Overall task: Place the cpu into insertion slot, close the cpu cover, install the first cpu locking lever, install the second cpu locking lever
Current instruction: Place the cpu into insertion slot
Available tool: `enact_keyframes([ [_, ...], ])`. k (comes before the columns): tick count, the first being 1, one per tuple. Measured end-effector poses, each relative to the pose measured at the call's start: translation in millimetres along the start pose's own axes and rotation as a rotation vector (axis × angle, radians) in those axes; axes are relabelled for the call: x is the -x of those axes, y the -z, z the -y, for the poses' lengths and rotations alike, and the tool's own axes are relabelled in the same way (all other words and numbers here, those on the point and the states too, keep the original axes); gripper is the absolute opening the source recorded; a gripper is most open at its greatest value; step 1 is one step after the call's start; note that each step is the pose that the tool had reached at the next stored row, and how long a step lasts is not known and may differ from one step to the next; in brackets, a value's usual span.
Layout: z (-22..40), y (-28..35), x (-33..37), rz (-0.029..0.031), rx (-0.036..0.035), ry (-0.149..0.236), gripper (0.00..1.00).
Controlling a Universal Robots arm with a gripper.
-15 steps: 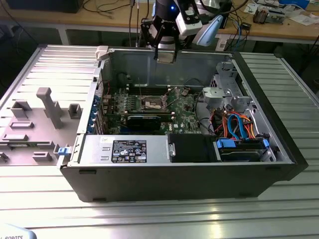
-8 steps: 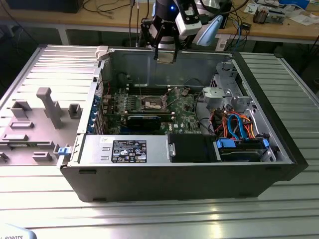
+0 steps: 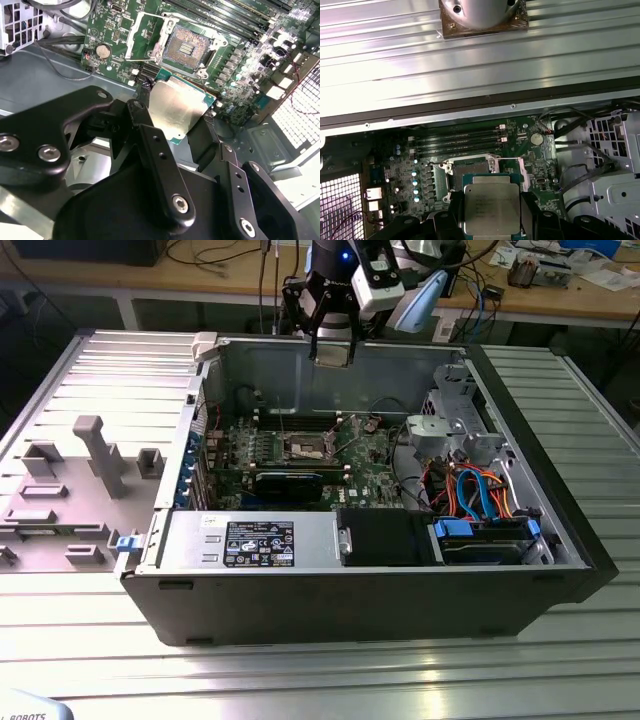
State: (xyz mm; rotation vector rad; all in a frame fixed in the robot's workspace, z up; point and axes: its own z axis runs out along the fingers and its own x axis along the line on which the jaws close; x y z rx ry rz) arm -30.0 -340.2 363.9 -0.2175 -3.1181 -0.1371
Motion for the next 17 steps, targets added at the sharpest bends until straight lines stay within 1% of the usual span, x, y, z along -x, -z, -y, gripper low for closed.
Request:
enact_keyframes([
  [2,0.0,0.0,0.0,0.0008,-0.0002,-0.009,0.54],
  [7,0.0,-0.1,0.0,0.0041,-0.0001,-0.047,0.54],
  [9,0.0,-0.2,0.0,0.0057,0.0003,-0.065,0.54],
  [12,0.0,-0.4,0.0,0.0092,0.0011,-0.106,0.54],
  [15,0.0,-0.5,0.0,0.0118,0.0017,-0.137,0.54],
  [17,0.0,-0.5,0.0,0.0127,0.0019,-0.147,0.54],
])
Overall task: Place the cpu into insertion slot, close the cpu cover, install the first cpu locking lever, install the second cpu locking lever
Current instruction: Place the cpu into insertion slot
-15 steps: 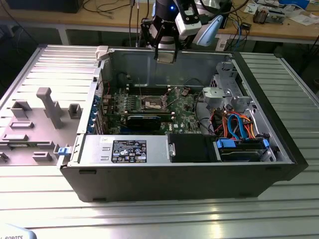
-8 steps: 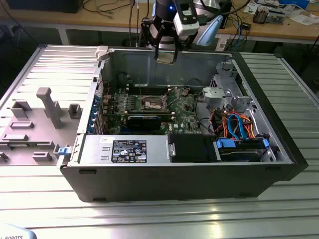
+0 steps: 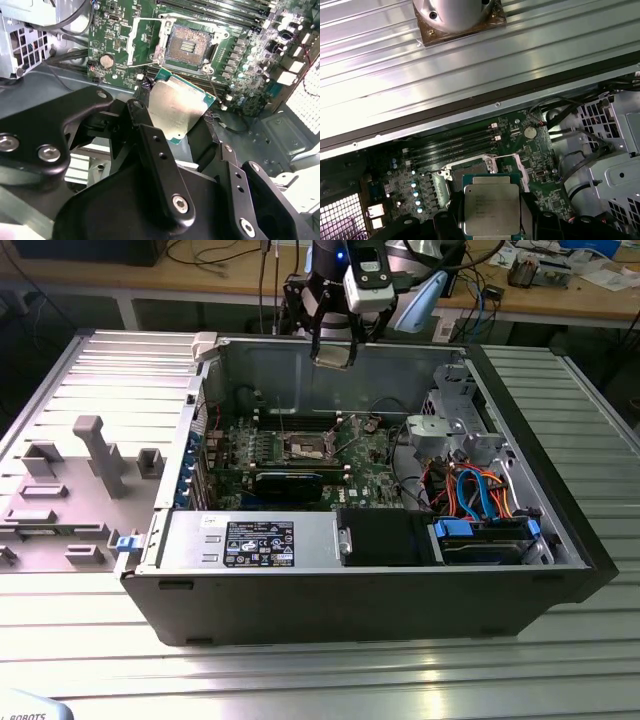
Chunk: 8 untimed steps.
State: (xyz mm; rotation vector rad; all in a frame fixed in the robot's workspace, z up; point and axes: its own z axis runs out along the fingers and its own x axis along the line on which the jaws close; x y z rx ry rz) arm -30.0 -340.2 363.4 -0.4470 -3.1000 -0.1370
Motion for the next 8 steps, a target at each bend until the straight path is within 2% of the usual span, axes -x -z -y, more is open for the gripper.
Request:
enact_keyframes([
  [8,0.0,0.0,0.0,0.0004,0.0001,-0.003,0.54],
])
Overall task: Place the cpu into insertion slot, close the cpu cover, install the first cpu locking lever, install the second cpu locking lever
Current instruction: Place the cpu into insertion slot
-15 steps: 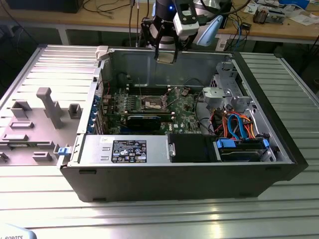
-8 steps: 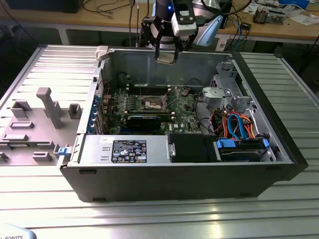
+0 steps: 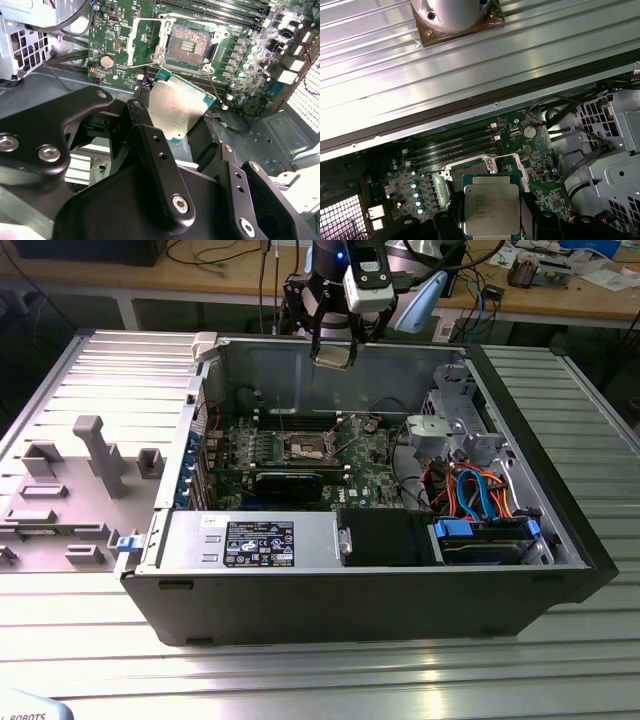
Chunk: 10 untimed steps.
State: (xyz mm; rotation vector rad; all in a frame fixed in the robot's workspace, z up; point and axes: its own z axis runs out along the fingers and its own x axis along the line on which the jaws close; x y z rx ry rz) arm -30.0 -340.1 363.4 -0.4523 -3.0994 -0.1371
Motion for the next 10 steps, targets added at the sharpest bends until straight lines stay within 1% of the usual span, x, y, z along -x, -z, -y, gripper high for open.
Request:
enact_keyframes([
  [7,0.0,0.0,0.0,0.0000,0.0000,-0.001,0.54],
  [10,0.0,0.0,0.0,0.0006,0.0002,-0.007,0.54],
])
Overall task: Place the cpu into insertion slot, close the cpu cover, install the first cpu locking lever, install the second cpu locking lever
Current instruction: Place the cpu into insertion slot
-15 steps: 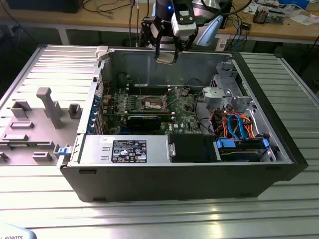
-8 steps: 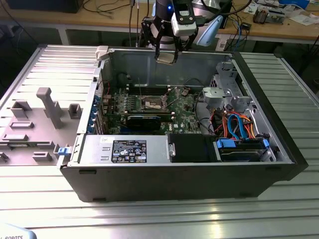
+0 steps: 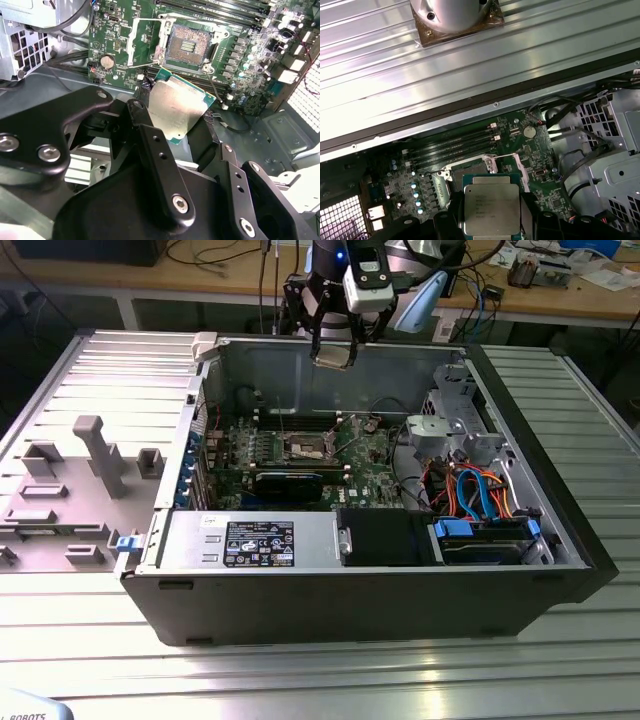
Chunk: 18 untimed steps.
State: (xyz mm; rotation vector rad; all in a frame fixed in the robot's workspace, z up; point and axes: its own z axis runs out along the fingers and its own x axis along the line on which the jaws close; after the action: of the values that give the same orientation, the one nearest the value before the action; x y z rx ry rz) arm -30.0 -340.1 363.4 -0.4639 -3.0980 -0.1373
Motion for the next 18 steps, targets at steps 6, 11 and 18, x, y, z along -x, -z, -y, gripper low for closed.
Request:
enact_keyframes([
  [6,0.0,0.0,0.0,0.0017,0.0003,-0.020,0.54],
  [11,0.0,0.0,0.0,0.0040,0.0008,-0.047,0.54],
  [18,0.1,-0.6,0.0,0.0119,0.0024,-0.138,0.54],
])
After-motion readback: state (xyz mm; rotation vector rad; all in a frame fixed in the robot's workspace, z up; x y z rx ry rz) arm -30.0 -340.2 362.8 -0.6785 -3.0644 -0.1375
